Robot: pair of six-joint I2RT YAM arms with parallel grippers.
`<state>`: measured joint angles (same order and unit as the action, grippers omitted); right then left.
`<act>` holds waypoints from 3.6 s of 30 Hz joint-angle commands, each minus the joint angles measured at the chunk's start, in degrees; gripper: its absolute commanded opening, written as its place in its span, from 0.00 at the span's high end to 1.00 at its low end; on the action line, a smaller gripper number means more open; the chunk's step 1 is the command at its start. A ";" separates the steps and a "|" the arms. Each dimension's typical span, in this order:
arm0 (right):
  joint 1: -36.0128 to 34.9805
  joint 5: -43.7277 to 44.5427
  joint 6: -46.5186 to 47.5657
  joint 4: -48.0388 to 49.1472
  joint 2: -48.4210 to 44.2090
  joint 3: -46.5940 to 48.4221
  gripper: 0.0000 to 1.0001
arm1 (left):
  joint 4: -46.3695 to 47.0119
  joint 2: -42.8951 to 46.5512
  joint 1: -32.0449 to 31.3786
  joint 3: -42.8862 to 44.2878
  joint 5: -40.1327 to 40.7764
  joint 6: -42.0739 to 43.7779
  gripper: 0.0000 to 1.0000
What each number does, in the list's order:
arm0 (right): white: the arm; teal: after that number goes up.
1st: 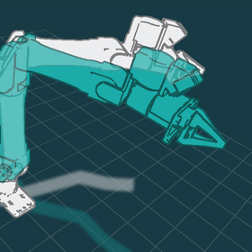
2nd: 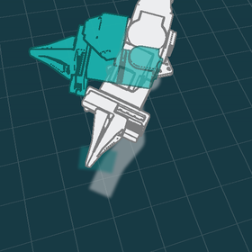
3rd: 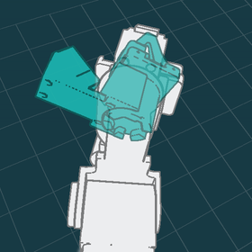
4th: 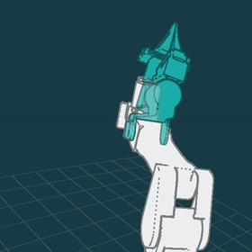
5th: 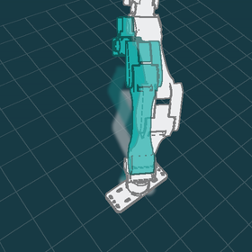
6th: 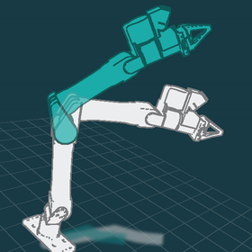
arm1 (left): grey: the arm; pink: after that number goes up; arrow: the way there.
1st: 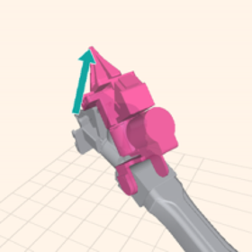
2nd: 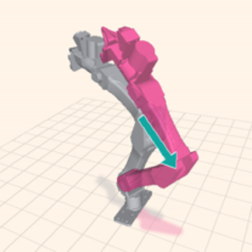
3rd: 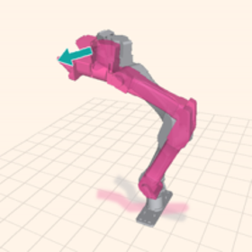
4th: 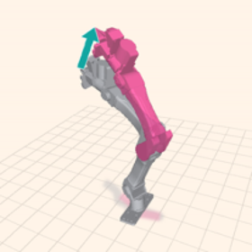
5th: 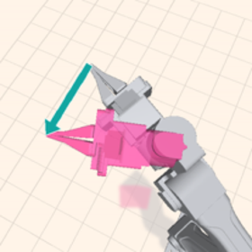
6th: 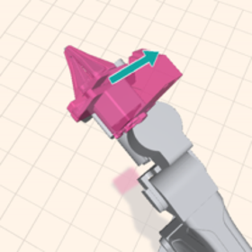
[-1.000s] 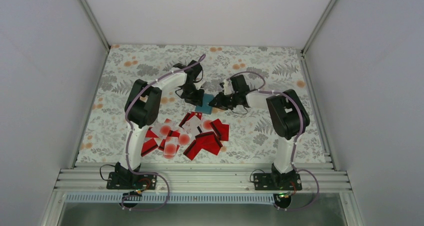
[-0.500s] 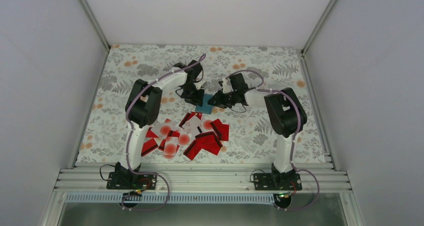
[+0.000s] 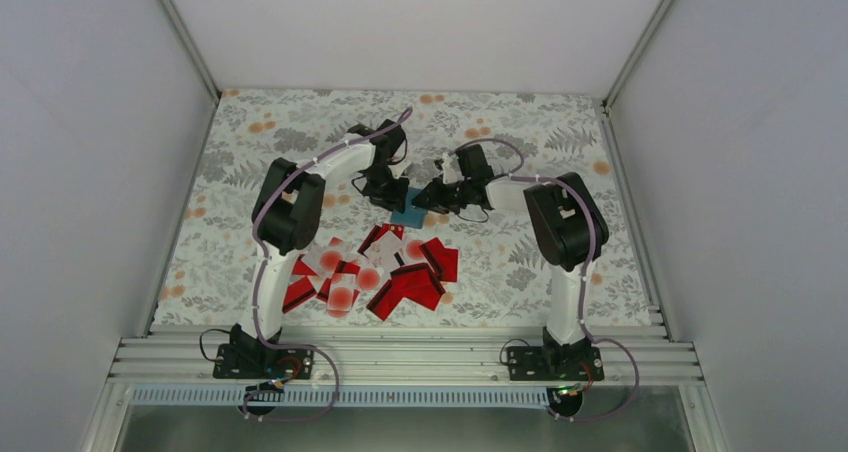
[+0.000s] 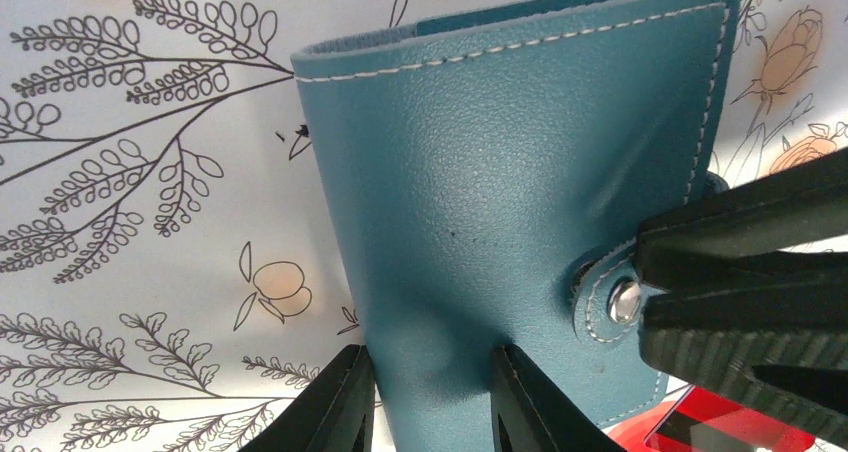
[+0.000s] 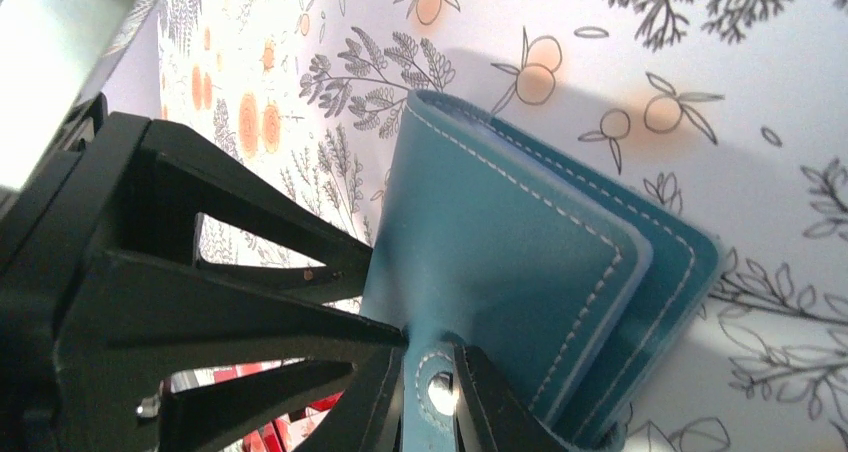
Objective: Put the credit cards into the card holder
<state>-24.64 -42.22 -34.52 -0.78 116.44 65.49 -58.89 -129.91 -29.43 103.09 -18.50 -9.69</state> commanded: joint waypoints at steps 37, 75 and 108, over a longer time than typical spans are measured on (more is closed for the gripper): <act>-0.27 0.88 1.36 10.86 3.83 -4.25 0.88 | 18.20 7.55 0.27 -12.59 -16.07 -1.12 0.45; 5.23 3.67 15.22 -17.61 -7.19 8.88 0.89 | 21.91 -0.68 -1.25 -7.78 -2.29 -8.94 0.46; 4.90 -1.15 13.07 -9.45 -3.97 -0.85 0.89 | 20.22 0.55 -1.86 -9.92 1.29 -8.50 0.68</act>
<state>-19.46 -42.26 -20.95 -11.73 110.69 62.72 -36.82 -127.39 -30.63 95.11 -20.51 -18.31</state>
